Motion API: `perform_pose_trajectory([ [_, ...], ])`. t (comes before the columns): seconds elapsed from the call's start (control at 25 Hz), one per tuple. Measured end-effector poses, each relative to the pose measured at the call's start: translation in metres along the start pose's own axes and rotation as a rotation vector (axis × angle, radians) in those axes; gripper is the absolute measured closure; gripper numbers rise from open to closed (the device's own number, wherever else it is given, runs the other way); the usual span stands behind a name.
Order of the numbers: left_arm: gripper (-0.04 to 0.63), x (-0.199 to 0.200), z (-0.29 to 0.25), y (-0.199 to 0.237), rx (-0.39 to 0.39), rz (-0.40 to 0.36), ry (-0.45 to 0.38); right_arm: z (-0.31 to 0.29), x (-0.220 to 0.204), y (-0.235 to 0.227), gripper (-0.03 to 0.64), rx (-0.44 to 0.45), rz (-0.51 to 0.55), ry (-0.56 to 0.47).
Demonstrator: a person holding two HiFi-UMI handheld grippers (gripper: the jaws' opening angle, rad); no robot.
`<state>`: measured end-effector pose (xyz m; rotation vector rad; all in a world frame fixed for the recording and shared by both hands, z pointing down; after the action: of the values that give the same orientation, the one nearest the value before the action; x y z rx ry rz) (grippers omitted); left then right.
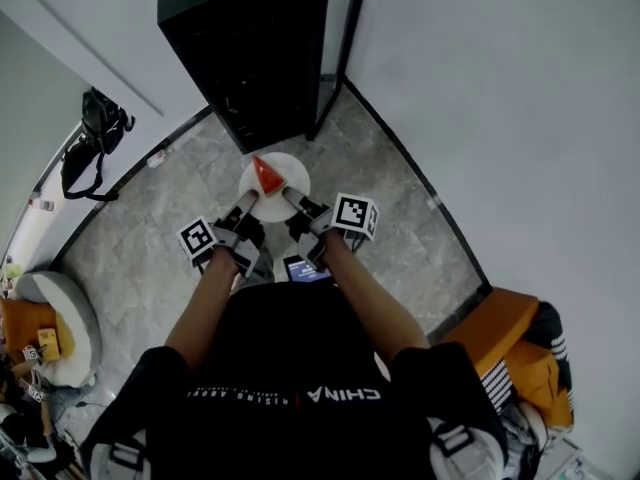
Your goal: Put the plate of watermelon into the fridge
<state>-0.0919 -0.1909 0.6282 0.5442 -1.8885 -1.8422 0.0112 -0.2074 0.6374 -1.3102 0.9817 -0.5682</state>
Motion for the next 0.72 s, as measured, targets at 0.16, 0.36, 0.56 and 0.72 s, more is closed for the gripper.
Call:
perform_pose_trajectory([
  [0.16, 0.563, -0.002, -0.008, -0.008, -0.003, -0.022, 0.045, 0.003, 0.005, 0.003, 0.595, 0.017, -0.019, -0.036],
  [0.36, 0.561, -0.001, -0.013, -0.008, 0.011, -0.025, 0.087, 0.004, 0.005, 0.0, 0.595, 0.028, -0.039, -0.068],
  [0.56, 0.563, 0.003, -0.006, -0.001, 0.057, -0.015, 0.087, -0.001, -0.004, -0.007, 0.595, 0.024, -0.09, -0.057],
  [0.72, 0.563, 0.004, -0.002, 0.002, 0.092, 0.001, 0.073, -0.003, -0.008, -0.01, 0.595, 0.008, -0.117, -0.028],
])
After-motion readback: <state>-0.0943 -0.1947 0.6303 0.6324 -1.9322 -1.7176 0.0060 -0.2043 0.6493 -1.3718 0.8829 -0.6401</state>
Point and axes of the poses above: the fingertips, and each gripper's own axes: z backward along the fingers, y to its left, x out of its top, the point moved 2 cm from there along z, backward along the fingers, and after that the axes turned 10 degrees about z, right-handed, at the moved point
